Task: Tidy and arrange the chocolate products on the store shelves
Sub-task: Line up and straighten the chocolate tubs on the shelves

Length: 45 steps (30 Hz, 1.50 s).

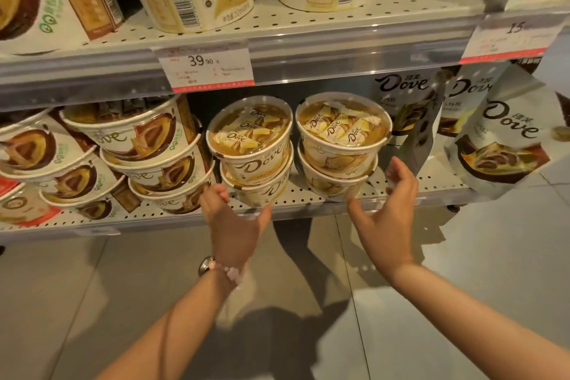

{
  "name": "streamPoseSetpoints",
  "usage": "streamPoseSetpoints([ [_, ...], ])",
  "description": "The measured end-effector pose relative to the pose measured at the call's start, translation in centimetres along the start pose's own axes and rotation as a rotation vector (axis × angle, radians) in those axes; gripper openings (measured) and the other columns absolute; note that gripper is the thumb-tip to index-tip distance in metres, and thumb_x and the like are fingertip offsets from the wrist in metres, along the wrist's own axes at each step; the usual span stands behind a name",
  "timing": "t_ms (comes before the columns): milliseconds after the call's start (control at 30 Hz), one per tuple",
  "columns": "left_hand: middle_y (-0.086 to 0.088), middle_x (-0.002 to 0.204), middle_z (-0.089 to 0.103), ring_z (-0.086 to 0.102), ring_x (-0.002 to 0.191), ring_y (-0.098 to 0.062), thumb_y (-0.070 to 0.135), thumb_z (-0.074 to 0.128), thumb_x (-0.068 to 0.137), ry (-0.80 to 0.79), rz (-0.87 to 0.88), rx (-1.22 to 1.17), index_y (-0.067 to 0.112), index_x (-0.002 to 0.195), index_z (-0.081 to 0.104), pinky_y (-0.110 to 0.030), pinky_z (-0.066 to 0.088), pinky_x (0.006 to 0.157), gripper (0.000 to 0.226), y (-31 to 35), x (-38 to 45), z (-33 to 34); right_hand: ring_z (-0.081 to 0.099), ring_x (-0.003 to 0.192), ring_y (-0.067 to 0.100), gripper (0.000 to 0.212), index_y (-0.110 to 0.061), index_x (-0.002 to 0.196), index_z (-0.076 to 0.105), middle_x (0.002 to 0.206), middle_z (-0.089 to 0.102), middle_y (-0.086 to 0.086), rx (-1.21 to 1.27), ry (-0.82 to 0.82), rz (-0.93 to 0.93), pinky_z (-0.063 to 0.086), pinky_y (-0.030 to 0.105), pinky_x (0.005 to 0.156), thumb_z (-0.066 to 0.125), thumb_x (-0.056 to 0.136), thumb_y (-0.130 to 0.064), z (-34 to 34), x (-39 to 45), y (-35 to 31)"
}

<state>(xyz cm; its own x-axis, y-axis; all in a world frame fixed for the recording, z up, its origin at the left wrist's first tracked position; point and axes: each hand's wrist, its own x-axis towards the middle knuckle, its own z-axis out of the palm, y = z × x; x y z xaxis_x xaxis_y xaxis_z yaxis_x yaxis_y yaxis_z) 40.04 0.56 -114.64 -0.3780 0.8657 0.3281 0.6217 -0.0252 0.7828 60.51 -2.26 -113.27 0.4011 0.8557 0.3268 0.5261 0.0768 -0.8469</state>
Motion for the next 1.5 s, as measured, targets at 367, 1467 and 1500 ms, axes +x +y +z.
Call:
streamPoseSetpoints([
  [367, -0.014, 0.146, 0.024, 0.03, 0.133, -0.026, 0.024, 0.09, 0.053, -0.035, -0.27, -0.137, 0.007, 0.145, 0.009, -0.033, 0.033, 0.104, 0.124, 0.3, 1.7, 4.6, 0.019, 0.142, 0.023, 0.125, -0.012, 0.148, 0.01, 0.152, 0.023, 0.008, 0.072, -0.07, 0.328, 0.022, 0.037, 0.115, 0.091, 0.054, -0.028, 5.1, 3.2, 2.0],
  [1467, -0.004, 0.141, 0.038, 0.039, 0.126, -0.012, 0.022, 0.09, 0.053, -0.003, -0.291, -0.302, 0.014, 0.143, 0.015, -0.02, 0.03, 0.1, 0.117, -0.7, 1.2, 5.7, 0.025, 0.14, 0.021, 0.128, -0.015, 0.148, 0.011, 0.149, 0.028, 0.006, 0.174, -0.043, 0.324, 0.026, 0.037, 0.115, 0.093, 0.05, -0.024, 6.2, 3.0, 4.1],
  [1500, -0.007, 0.143, 0.039, 0.04, 0.129, -0.018, 0.025, 0.09, 0.052, 0.01, -0.318, -0.302, 0.013, 0.143, 0.016, -0.025, 0.032, 0.103, 0.118, -0.7, 1.3, 5.9, 0.023, 0.14, 0.022, 0.127, -0.014, 0.147, 0.012, 0.149, 0.027, 0.007, 0.156, -0.029, 0.318, 0.026, 0.036, 0.114, 0.093, 0.05, -0.024, 6.5, 3.1, 4.0],
])
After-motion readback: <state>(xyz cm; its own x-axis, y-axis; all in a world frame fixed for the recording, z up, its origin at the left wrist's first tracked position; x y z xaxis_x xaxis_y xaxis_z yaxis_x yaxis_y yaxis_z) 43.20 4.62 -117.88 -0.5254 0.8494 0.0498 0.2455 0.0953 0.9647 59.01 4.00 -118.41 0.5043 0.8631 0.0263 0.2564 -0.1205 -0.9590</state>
